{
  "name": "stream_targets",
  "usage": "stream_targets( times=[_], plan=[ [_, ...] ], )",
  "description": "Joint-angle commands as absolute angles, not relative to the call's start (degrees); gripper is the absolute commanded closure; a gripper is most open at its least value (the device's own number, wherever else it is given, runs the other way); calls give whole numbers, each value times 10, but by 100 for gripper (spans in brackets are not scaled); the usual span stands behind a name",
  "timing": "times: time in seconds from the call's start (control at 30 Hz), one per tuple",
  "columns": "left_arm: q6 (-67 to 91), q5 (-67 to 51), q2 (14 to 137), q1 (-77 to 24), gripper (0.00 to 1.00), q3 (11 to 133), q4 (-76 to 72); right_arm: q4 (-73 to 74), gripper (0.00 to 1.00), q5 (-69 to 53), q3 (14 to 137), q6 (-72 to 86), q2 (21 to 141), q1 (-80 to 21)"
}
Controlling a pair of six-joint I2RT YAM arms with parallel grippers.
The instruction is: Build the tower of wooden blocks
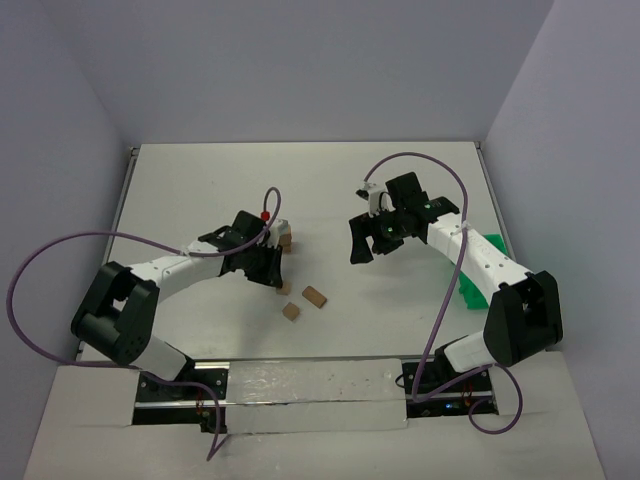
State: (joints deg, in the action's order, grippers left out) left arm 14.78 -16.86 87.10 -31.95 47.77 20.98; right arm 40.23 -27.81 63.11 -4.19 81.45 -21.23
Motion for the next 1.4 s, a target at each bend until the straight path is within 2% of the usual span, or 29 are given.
stream_targets(
  times=[0.0, 0.37, 0.57, 0.7, 1.37],
  plan=[
    [134, -176, 838, -348, 71, 496, 227, 407, 16, -273, 658, -51, 788, -215],
    [106, -145, 858, -364, 70, 526, 282, 409, 16, -271, 654, -53, 775, -215],
    [121, -109, 838, -363, 61, 521, 267, 408, 15, -274, 653, -52, 776, -216],
    [126, -100, 842, -364, 59, 528, 259, 409, 14, -275, 657, -51, 780, -215],
    [122, -140, 916, -371, 63, 553, 242, 406, 14, -275, 653, -54, 785, -216]
  ],
)
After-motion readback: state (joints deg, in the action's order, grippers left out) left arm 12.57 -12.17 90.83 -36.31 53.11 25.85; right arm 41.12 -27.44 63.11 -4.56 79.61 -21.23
